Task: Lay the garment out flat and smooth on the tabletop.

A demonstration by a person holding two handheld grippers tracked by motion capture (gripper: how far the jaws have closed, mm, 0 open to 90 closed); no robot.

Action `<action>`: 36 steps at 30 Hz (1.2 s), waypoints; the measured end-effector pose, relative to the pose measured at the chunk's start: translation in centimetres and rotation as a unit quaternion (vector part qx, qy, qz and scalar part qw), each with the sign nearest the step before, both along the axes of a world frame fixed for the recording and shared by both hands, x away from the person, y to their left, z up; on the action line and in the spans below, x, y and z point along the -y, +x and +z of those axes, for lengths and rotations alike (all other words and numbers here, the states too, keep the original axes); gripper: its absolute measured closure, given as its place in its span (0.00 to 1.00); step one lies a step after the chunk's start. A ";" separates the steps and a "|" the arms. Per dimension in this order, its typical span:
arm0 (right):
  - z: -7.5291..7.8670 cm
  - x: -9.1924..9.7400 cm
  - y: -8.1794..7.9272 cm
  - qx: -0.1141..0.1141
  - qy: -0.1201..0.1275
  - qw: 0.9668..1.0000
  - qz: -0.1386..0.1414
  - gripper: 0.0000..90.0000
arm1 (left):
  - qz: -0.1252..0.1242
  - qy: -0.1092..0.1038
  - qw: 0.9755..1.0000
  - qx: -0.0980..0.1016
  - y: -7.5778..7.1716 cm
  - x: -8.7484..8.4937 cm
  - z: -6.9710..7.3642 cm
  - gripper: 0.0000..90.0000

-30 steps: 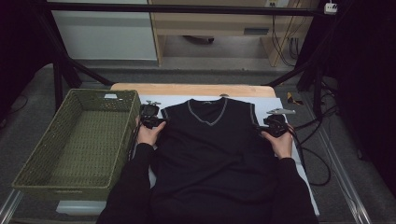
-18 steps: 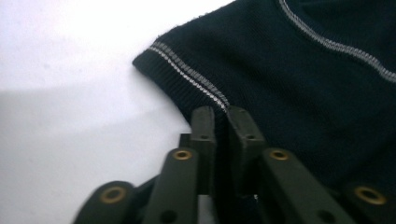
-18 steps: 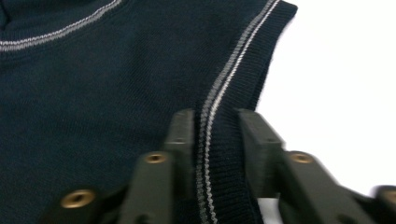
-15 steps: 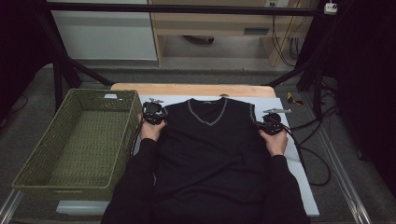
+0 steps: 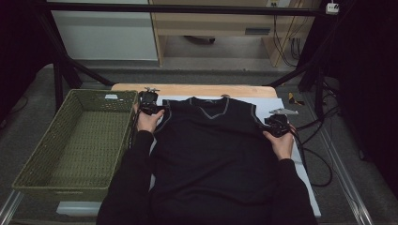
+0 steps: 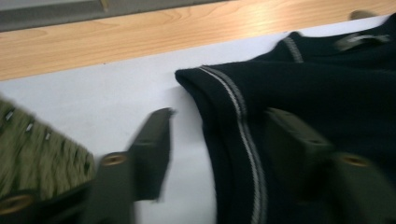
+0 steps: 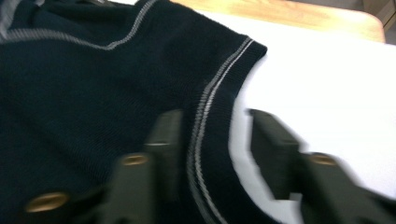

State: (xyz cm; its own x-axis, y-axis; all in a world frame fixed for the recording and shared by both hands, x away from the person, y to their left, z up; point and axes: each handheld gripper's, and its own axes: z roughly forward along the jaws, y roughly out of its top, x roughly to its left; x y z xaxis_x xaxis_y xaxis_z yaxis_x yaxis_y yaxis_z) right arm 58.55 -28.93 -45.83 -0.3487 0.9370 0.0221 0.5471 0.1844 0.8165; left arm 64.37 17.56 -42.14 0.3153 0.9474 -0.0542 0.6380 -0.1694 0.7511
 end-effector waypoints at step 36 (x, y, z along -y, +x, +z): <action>0.1 -0.2 -16.5 -0.061 -0.007 0.997 0.055 0.23 | -0.118 -0.064 0.990 -0.048 -22.2 -1.9 -4.8 0.56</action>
